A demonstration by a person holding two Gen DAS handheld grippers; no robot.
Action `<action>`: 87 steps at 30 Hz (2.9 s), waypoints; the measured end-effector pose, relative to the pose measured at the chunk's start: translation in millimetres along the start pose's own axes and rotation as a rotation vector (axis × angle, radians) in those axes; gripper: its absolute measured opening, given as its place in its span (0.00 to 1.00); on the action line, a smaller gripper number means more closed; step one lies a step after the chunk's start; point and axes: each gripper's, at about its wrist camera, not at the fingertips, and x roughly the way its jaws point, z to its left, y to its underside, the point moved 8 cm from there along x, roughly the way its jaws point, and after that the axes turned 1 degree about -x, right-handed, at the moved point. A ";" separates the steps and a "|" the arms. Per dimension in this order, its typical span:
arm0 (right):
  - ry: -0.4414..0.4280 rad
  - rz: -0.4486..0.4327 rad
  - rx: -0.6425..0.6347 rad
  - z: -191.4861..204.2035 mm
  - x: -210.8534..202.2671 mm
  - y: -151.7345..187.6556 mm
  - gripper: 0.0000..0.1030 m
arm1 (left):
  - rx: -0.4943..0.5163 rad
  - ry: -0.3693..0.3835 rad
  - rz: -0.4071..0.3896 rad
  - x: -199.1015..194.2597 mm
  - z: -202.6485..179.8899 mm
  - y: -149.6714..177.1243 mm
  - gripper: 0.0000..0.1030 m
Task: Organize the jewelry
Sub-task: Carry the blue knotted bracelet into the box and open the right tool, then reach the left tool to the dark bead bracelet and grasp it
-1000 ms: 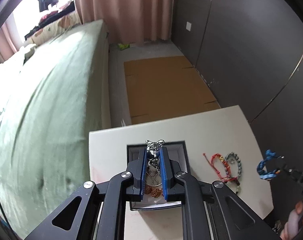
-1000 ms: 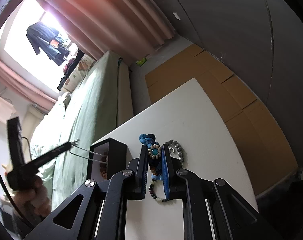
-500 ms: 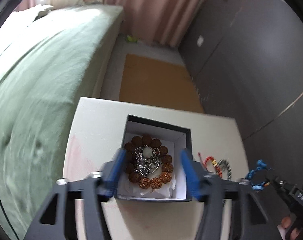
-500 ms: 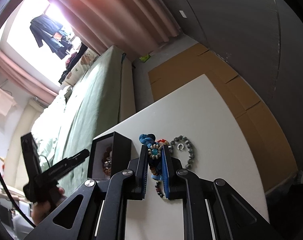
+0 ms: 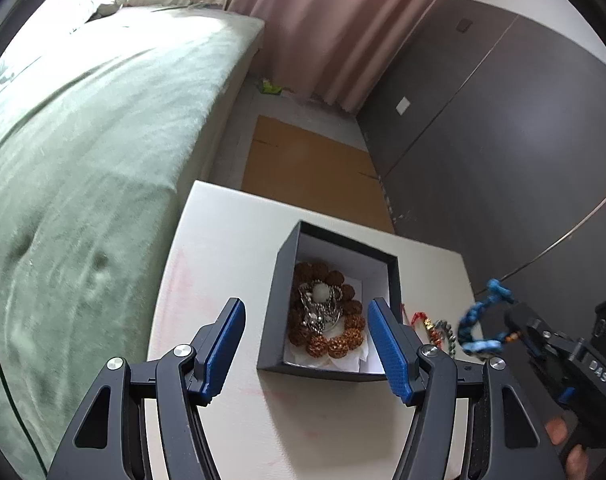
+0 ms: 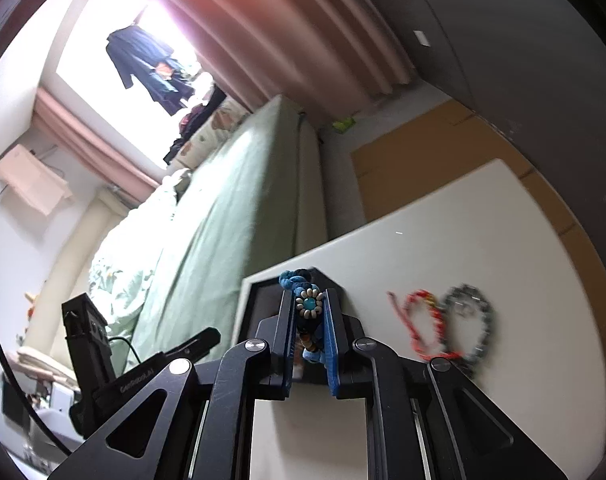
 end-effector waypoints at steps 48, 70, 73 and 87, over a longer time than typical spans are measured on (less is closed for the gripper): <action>0.227 0.153 0.239 -141.9 -56.6 18.2 0.60 | 0.337 -0.051 0.071 44.0 -118.3 83.7 0.64; 0.207 0.099 0.272 -163.7 -91.5 7.4 0.60 | 0.472 -0.209 0.147 107.0 -140.0 139.4 0.36; 0.224 0.120 0.261 -163.5 -86.4 10.9 0.60 | 0.467 -0.202 0.150 107.7 -139.3 139.8 0.26; 0.231 0.168 0.197 -153.4 -73.2 15.2 0.60 | 0.402 -0.114 0.112 83.2 -143.6 114.4 0.07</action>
